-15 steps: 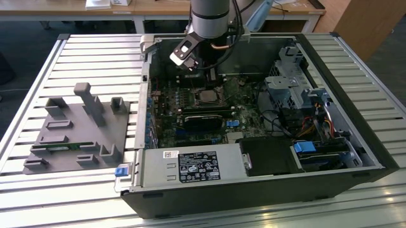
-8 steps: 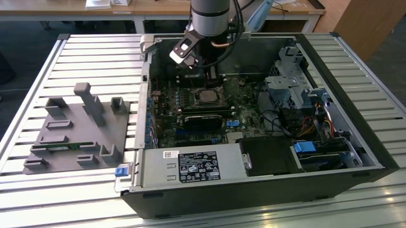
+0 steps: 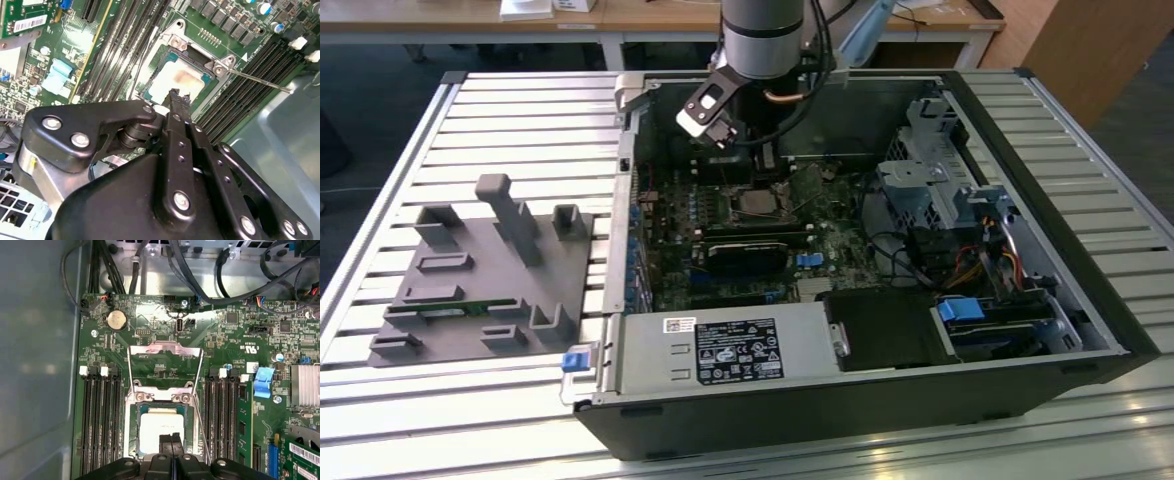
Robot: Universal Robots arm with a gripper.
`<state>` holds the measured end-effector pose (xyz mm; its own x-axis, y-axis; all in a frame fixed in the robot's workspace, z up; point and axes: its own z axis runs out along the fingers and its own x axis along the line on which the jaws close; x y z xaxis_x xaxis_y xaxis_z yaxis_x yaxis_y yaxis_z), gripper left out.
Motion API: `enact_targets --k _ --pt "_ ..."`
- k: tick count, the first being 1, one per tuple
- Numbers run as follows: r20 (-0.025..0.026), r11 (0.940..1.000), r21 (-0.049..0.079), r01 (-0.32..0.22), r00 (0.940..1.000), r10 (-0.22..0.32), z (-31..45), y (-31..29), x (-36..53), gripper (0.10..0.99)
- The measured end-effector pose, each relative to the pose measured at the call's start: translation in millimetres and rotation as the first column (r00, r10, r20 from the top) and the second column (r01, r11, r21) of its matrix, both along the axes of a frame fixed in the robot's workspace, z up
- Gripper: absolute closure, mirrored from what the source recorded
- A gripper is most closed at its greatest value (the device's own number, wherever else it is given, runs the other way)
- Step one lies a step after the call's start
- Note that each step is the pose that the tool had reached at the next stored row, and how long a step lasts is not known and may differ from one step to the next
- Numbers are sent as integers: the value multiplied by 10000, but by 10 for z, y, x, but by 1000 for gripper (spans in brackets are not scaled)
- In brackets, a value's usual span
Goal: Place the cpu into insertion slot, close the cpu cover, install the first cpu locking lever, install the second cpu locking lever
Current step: 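Close the cpu cover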
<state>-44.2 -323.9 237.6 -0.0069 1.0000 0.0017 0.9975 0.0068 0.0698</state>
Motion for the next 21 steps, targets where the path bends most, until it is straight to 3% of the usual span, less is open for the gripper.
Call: enact_targets --k 2,6,10,16,21 --pt "-15 10000 0 -1 10000 1 -1 0 34 965" --pt "-92 10000 12 -2 10000 2 -2 -1 162 965" --pt "-138 10000 25 -1 9999 2 35 0 173 965" --pt "-154 10000 33 -2 9999 3 155 0 178 965" --pt "-271 10000 34 1 9996 0 155 -1 308 965"
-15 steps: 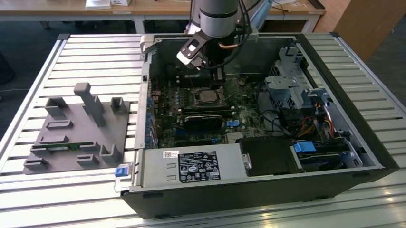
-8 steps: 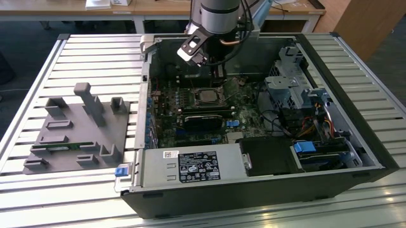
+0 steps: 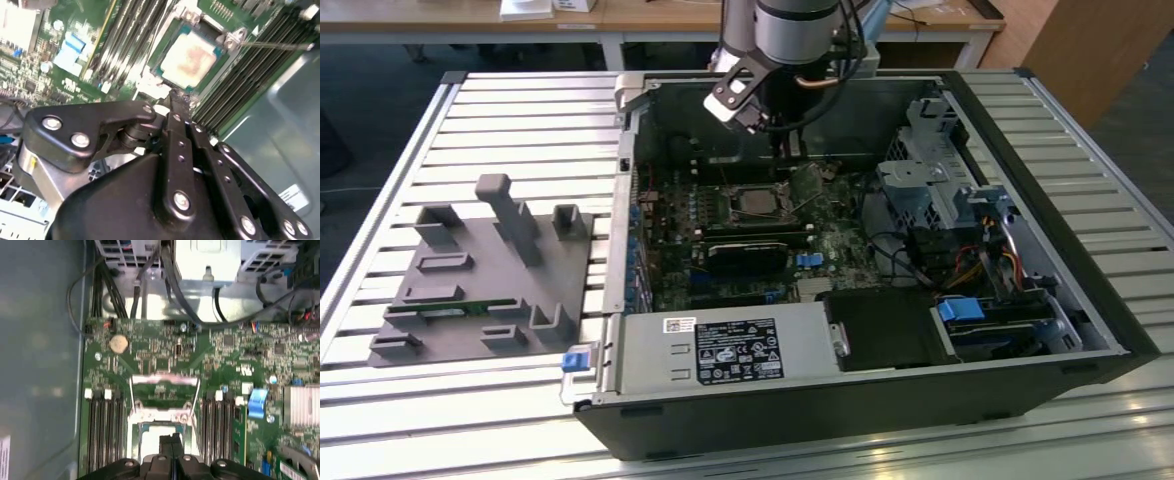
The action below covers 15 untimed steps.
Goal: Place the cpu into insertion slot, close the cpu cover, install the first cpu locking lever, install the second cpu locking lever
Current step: 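Close the cpu cover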
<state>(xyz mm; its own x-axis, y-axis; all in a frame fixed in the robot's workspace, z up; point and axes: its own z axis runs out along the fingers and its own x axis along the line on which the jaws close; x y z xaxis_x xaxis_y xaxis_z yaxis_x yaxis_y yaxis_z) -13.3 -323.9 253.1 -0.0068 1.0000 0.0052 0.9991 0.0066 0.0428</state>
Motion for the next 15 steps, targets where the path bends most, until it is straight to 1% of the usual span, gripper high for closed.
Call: enact_targets --k 2,6,12,15 --pt "-25 10000 0 -2 10000 2 1 -1 26 965" --pt "-32 10000 -1 0 10000 0 18 0 27 965" --pt "-32 10000 -1 -1 10000 1 124 0 27 965" --pt "-31 10000 2 -2 10000 2 140 0 29 965"
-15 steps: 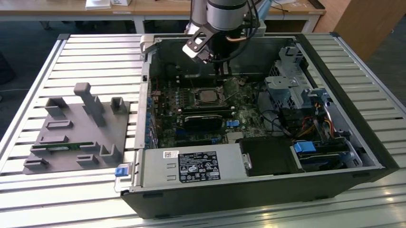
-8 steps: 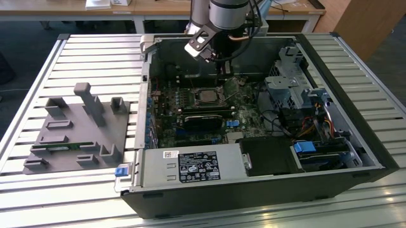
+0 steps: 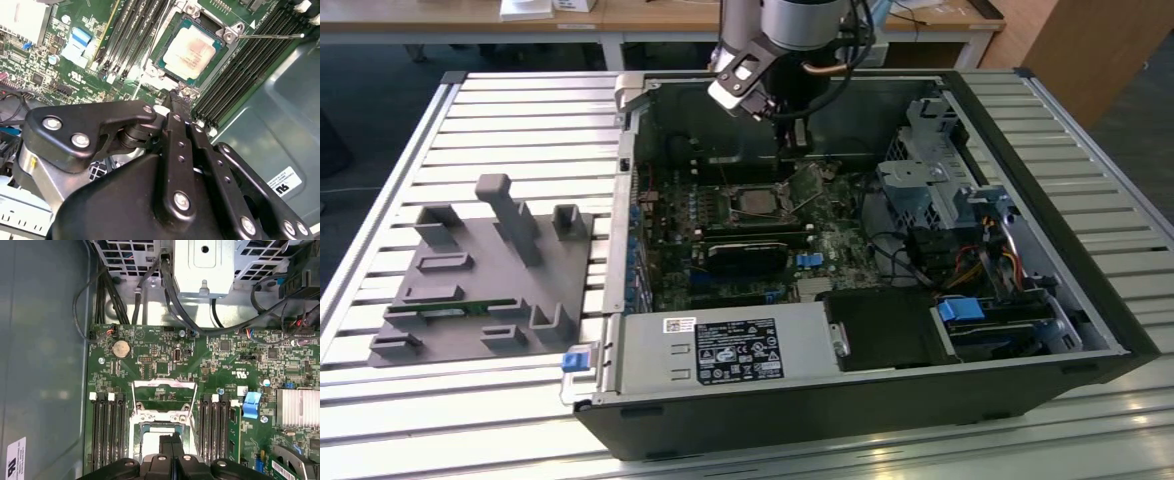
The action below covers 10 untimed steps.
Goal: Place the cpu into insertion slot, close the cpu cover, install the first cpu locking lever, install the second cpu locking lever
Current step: 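Close the cpu cover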
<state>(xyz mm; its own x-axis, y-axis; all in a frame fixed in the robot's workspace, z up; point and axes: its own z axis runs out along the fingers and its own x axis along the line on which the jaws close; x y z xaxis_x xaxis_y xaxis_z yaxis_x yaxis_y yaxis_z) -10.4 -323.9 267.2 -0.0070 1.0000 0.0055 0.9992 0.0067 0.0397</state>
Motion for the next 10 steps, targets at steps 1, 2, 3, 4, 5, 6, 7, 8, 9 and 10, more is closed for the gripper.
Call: enact_targets --k 1,2,3,4,5,6,7,8,9,10 --pt "-2 10000 0 -1 10000 1 0 0 6 965" --pt "-11 10000 -1 0 10000 0 1 0 18 965" --pt "-25 10000 -1 1 10000 -1 1 0 35 965" --pt "-41 10000 -3 1 10000 -1 1 0 56 965" --pt "-60 10000 -3 1 10000 -1 1 0 84 965" --pt "-75 10000 -3 1 10000 -1 1 0 108 965" --pt "-87 10000 -3 0 10000 0 1 0 127 965" --pt "-100 10000 -4 1 10000 -1 2 0 147 965" --pt "-113 10000 -4 1 9999 -1 2 0 166 965" --pt "-122 10000 -3 0 9999 0 1 0 190 965"
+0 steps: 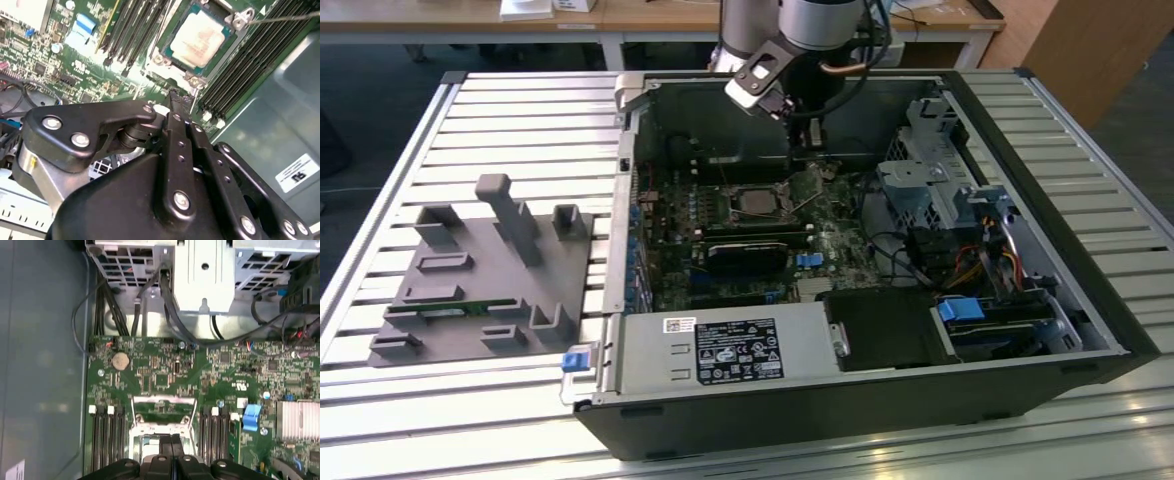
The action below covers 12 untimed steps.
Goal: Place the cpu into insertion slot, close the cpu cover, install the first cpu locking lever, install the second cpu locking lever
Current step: 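Close the cpu cover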
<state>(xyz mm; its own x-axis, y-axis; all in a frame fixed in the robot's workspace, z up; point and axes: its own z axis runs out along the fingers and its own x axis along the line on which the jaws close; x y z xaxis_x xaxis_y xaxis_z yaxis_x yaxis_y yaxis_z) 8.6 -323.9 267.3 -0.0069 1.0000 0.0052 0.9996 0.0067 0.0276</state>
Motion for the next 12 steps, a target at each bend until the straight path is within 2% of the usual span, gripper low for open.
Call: enact_targets --k 6,12 --pt "-14 10000 2 0 10000 0 -10 3 95 965" --pt "-26 10000 0 -10 10000 10 -45 21 238 965"
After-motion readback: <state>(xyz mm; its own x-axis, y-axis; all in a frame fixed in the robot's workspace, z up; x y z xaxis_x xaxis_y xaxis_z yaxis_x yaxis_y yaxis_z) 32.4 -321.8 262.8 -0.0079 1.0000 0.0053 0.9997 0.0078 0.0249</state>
